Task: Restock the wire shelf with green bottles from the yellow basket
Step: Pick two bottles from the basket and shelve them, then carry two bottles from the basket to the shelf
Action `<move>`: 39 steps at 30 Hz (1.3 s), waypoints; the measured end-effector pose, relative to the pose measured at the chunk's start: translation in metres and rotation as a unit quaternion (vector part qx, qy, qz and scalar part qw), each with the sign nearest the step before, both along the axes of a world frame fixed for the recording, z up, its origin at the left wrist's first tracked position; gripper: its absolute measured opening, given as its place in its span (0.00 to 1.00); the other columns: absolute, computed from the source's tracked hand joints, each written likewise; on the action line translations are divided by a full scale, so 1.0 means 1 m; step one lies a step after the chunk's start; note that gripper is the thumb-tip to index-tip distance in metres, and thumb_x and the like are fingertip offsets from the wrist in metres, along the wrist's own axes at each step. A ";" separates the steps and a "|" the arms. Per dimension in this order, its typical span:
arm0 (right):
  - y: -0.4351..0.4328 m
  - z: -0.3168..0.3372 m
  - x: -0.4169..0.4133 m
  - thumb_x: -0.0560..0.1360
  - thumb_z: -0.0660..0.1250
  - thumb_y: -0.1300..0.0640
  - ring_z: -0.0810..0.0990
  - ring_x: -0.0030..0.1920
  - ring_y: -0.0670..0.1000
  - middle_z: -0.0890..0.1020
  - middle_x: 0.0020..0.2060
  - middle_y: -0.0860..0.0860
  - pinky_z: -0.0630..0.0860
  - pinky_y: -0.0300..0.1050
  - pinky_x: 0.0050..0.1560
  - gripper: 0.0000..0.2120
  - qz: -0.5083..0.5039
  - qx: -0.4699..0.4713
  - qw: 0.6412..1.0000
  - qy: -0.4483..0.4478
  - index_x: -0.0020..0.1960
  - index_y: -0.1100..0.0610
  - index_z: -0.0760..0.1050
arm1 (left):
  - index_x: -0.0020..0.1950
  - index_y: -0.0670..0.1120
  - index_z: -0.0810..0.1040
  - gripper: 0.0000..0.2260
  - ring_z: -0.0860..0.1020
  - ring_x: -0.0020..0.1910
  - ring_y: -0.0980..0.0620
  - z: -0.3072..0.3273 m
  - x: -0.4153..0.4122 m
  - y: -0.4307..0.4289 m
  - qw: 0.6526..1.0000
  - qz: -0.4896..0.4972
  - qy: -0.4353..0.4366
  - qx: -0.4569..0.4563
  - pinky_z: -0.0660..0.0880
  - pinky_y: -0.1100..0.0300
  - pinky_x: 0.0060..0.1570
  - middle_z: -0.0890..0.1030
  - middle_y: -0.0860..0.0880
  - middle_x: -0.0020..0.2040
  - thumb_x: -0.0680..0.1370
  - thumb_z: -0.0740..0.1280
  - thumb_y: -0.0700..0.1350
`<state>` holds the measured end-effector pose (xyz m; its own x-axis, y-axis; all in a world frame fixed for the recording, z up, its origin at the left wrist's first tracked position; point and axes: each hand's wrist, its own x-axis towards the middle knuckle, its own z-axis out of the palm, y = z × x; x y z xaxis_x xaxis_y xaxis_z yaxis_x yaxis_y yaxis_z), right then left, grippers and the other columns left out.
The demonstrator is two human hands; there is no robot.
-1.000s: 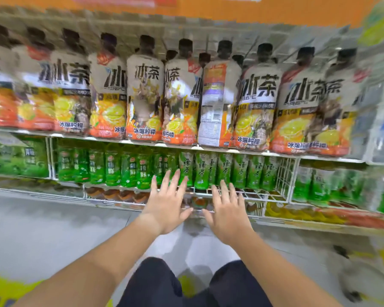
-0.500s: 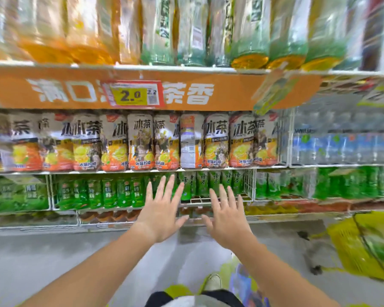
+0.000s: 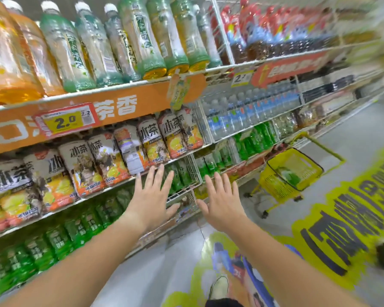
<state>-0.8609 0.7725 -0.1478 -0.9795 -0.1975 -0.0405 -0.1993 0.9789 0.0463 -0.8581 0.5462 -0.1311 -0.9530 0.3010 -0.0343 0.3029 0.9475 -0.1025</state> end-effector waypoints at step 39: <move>0.589 0.082 0.082 0.75 0.44 0.33 0.63 0.74 0.65 0.65 0.75 0.60 0.66 0.64 0.69 0.40 -0.266 0.010 0.962 0.059 0.78 0.55 0.60 | 0.82 0.49 0.36 0.47 0.45 0.81 0.37 0.074 -0.061 0.609 0.975 -0.222 0.028 -0.008 0.47 0.32 0.76 0.45 0.43 0.83 0.76 0.53 0.73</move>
<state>-0.7792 1.3620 -0.0655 -0.9396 0.3333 0.0778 0.3380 0.9393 0.0586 -0.9193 1.1547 -0.0573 -0.7299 0.6835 0.0058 0.6757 0.7228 -0.1451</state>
